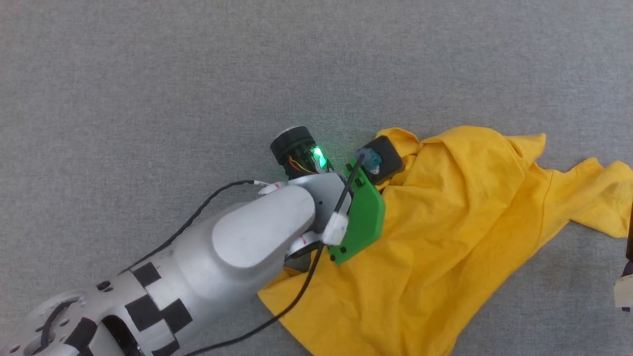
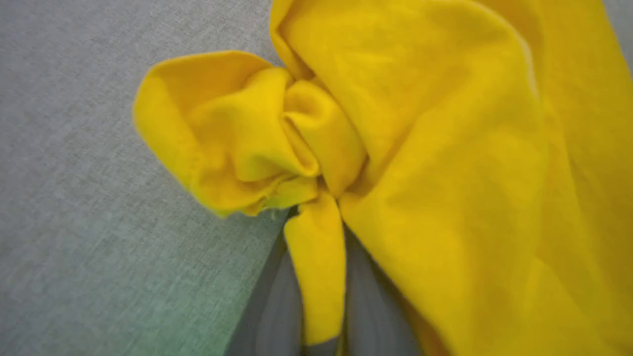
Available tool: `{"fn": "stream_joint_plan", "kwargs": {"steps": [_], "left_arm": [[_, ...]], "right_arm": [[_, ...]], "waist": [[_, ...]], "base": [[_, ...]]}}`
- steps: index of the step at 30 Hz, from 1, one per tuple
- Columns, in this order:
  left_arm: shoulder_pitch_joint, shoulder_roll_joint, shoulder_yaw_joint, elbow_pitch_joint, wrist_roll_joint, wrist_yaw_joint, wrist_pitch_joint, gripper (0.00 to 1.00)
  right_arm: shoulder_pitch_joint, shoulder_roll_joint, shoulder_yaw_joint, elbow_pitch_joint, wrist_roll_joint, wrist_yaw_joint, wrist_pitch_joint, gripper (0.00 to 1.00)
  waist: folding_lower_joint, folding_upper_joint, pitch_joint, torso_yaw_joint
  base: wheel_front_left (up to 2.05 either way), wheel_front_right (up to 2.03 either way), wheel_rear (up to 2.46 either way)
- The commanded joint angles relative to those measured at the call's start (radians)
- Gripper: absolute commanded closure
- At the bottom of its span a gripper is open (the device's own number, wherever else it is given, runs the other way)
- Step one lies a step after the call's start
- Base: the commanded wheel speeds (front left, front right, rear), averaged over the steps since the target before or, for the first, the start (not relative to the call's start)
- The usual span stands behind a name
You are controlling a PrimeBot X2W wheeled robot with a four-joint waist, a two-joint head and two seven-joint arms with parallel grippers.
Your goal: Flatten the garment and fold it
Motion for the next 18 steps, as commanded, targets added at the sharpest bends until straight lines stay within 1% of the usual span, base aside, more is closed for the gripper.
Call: {"fn": "stream_joint_plan", "kwargs": {"steps": [1, 3, 4, 6, 10, 12, 15, 17, 18], "left_arm": [[0.006, 0.017, -0.017, 0.04, 0.014, 0.0, -0.03, 1.0], [-0.023, 0.018, 0.005, 0.059, 0.031, 0.003, -0.097, 1.0], [-0.038, 0.018, 0.019, 0.063, 0.039, 0.011, -0.126, 1.0], [-0.081, 0.024, 0.053, 0.066, 0.059, 0.031, -0.188, 1.0], [-0.164, 0.046, 0.132, 0.054, 0.071, 0.074, -0.274, 1.0], [-0.204, 0.069, 0.168, 0.052, 0.082, 0.099, -0.309, 1.0], [-0.233, 0.103, 0.212, 0.075, 0.069, 0.113, -0.336, 1.0], [-0.244, 0.131, 0.229, 0.108, 0.065, 0.116, -0.343, 1.0], [-0.244, 0.143, 0.239, 0.13, 0.063, 0.124, -0.353, 1.0]], "right_arm": [[-0.016, 0.001, 0.002, 0.006, 0.006, -0.001, -0.005, 0.0], [-0.015, 0.001, 0.001, 0.01, 0.005, -0.001, -0.007, 0.0], [-0.014, 0.001, 0.0, 0.011, 0.004, -0.001, -0.008, 0.0], [-0.011, 0.001, -0.003, 0.012, 0.003, -0.001, -0.008, 0.0], [-0.004, 0.001, -0.006, 0.01, 0.009, -0.001, -0.009, 0.0], [-0.005, 0.001, -0.001, 0.008, 0.013, -0.001, -0.009, 0.0], [-0.009, 0.001, 0.008, 0.009, 0.017, -0.001, -0.01, 0.0], [-0.013, 0.001, 0.015, 0.01, 0.016, -0.001, -0.012, 0.0], [-0.016, 0.001, 0.018, 0.012, 0.015, -0.001, -0.015, 0.0]], "waist": [[0.0, 0.0, -0.013, 0.005], [0.0, 0.0, -0.026, 0.008], [0.0, 0.0, -0.031, 0.009], [0.0, 0.0, -0.042, 0.011], [0.0, 0.0, -0.044, 0.008], [0.0, 0.0, -0.032, -0.002], [0.0, 0.0, -0.008, -0.021], [0.0, 0.0, 0.013, -0.039], [0.0, 0.0, 0.022, -0.05]], "base": [[0.0, 0.0, 0.0], [0.0, 0.0, 0.0], [0.0, 0.0, 0.0], [0.0, 0.0, 0.0], [0.0, 0.0, 0.0], [0.0, 0.0, 0.0], [0.0, 0.0, 0.0], [0.0, 0.0, 0.0], [0.0, 0.0, 0.0]]}}
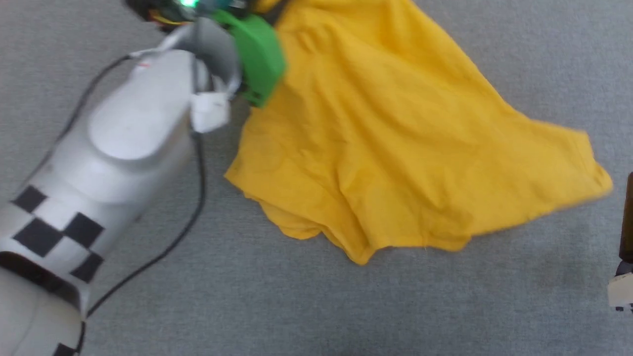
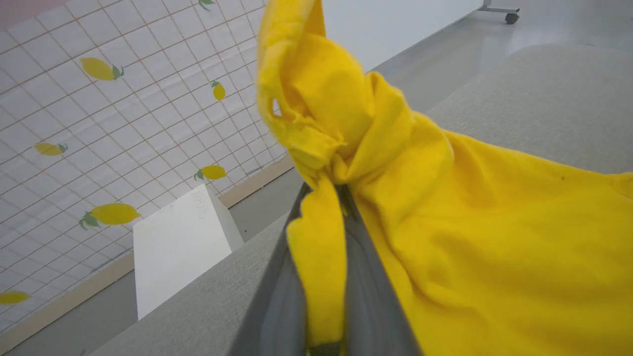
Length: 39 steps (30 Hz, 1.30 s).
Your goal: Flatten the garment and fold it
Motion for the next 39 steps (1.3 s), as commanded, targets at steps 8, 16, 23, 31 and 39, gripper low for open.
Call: {"fn": "stream_joint_plan", "kwargs": {"steps": [8, 16, 23, 31, 39], "left_arm": [[0.046, -0.006, 0.041, 0.155, -0.046, 0.046, -0.079, 0.0], [0.036, -0.079, 0.07, 0.184, -0.047, 0.074, -0.184, 0.0], [0.13, -0.064, 0.156, 0.017, -0.001, 0.159, -0.214, 0.0], [0.607, 0.024, 0.359, -0.456, 0.133, 0.367, -0.215, 0.0], [1.071, 0.015, 0.522, -0.751, 0.256, 0.482, -0.215, 0.0]], "right_arm": [[-0.037, 0.001, 0.023, 0.023, 0.003, -0.001, -0.021, 0.0], [-0.048, 0.001, 0.0, 0.025, -0.011, -0.001, -0.02, 0.0], [-0.024, 0.001, -0.017, 0.022, -0.021, -0.001, -0.002, 0.0], [0.04, 0.001, -0.004, 0.033, -0.01, -0.001, 0.013, 0.0], [0.109, 0.001, 0.022, 0.069, 0.015, -0.001, 0.002, 0.0]], "waist": [[0.0, 0.0, 0.078, -0.077], [0.0, 0.0, 0.037, -0.032], [0.0, 0.0, -0.062, 0.028], [0.0, 0.0, -0.171, 0.057], [0.0, 0.0, -0.231, 0.08]], "base": [[0.0, 0.0, 0.0], [0.0, 0.0, 0.0], [0.0, 0.0, 0.0], [0.0, 0.0, 0.0], [0.0, 0.0, 0.0]]}}
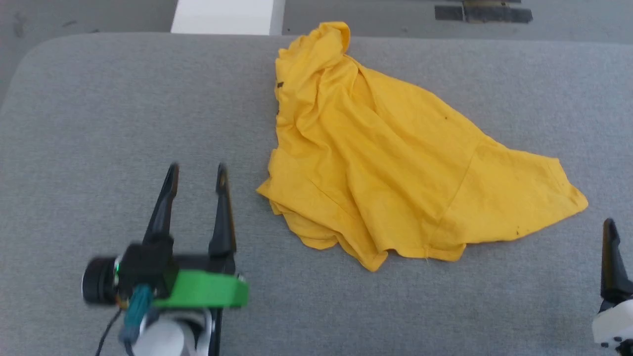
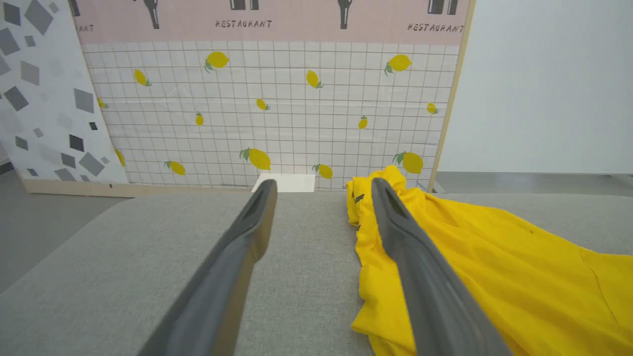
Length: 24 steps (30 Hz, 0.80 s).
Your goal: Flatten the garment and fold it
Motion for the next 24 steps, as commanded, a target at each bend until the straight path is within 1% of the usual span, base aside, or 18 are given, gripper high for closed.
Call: {"fn": "stream_joint_plan", "kwargs": {"steps": [1, 4, 9, 11, 15, 18, 21, 24], "left_arm": [[0.051, -0.015, 0.021, -0.019, 0.018, 0.008, -0.004, 0.0], [0.144, -0.044, 0.068, -0.041, 0.047, 0.001, -0.004, 0.0], [0.19, -0.081, 0.097, -0.043, 0.097, -0.047, -0.004, 0.0], [0.189, -0.099, 0.111, -0.042, 0.109, -0.064, -0.004, 0.0], [0.174, -0.134, 0.131, -0.036, 0.132, -0.102, -0.004, 0.0], [0.163, -0.162, 0.148, -0.024, 0.145, -0.129, -0.004, 0.0], [0.151, -0.191, 0.16, -0.013, 0.157, -0.155, -0.004, 0.0], [0.14, -0.22, 0.172, 0.0, 0.169, -0.185, -0.004, 0.0]], "right_arm": [[0.015, 0.001, 0.007, 0.008, 0.008, -0.001, -0.008, 0.0], [0.024, 0.001, 0.027, 0.021, 0.006, -0.001, -0.011, 0.0], [-0.038, 0.001, 0.1, 0.006, -0.035, -0.001, 0.022, 0.0], [-0.088, 0.001, 0.152, 0.003, -0.07, -0.001, 0.064, 0.0], [-0.209, 0.001, 0.285, 0.041, -0.107, -0.001, 0.207, 0.0], [-0.313, -0.031, 0.374, 0.099, -0.105, -0.001, 0.311, 0.0], [-0.397, -0.076, 0.416, 0.168, -0.102, -0.001, 0.39, 0.0], [-0.468, -0.127, 0.444, 0.235, -0.092, -0.001, 0.432, 0.0]], "waist": [[0.0, 0.0, -0.035, 0.031], [0.0, 0.0, -0.046, 0.053], [0.0, 0.0, -0.038, 0.086], [0.0, 0.0, -0.026, 0.097], [0.0, 0.0, 0.012, 0.119], [0.0, 0.0, 0.039, 0.132], [0.0, 0.0, 0.063, 0.148], [0.0, 0.0, 0.087, 0.165]], "base": [[0.0, 0.0, 0.0], [0.0, 0.0, 0.0], [0.0, 0.0, 0.0], [0.0, 0.0, 0.0], [0.0, 0.0, 0.0], [0.0, 0.0, 0.0], [0.0, 0.0, 0.0], [0.0, 0.0, 0.0]]}}
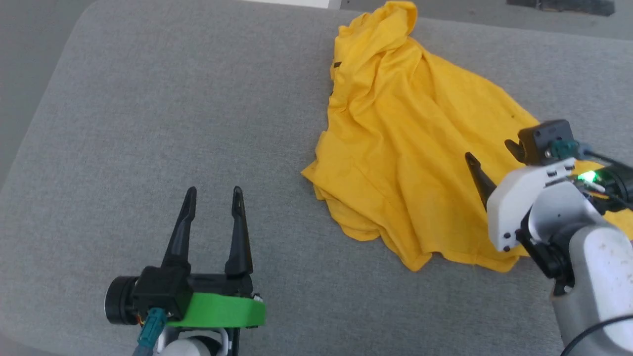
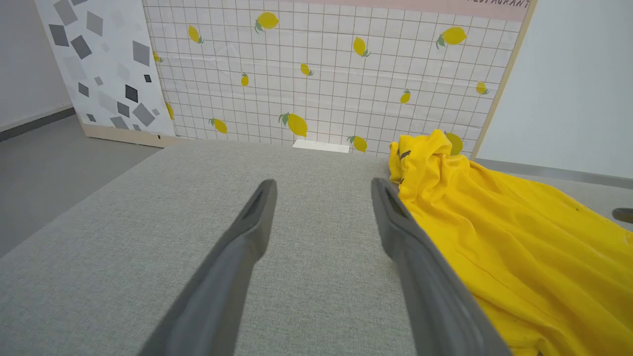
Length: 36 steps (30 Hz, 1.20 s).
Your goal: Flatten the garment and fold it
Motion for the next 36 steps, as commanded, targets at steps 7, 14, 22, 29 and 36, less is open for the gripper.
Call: {"fn": "stream_joint_plan", "kwargs": {"steps": [7, 14, 22, 29, 36], "left_arm": [[-0.038, -0.056, 0.033, 0.033, 0.04, -0.065, -0.004, 0.0], [-0.052, -0.088, 0.052, 0.052, 0.068, -0.107, -0.004, 0.0], [-0.036, -0.103, 0.081, 0.072, 0.091, -0.135, -0.004, 0.0], [-0.016, -0.112, 0.081, 0.096, 0.092, -0.161, -0.004, 0.0], [0.002, -0.116, 0.089, 0.112, 0.095, -0.176, -0.004, 0.0]], "right_arm": [[-0.083, -0.095, 0.105, 0.18, 0.06, -0.002, 0.107, 0.0], [-0.108, -0.098, 0.106, 0.287, 0.068, -0.002, 0.111, 0.9], [-0.123, -0.067, -0.04, 0.235, 0.056, -0.002, -0.007, 1.0], [0.012, -0.141, -0.313, 0.16, -0.024, -0.002, -0.003, 1.0], [0.104, -0.128, -0.438, 0.14, -0.086, -0.002, -0.06, 0.0]], "waist": [[0.0, 0.0, 0.067, 0.05], [0.0, 0.0, 0.08, 0.056], [0.0, 0.0, 0.039, 0.021], [0.0, 0.0, 0.006, 0.018], [0.0, 0.0, -0.006, 0.019]], "base": [[0.0, 0.0, 0.0], [0.0, 0.0, 0.0], [0.0, 0.0, 0.0], [0.0, 0.0, 0.0], [0.0, 0.0, 0.0]]}}
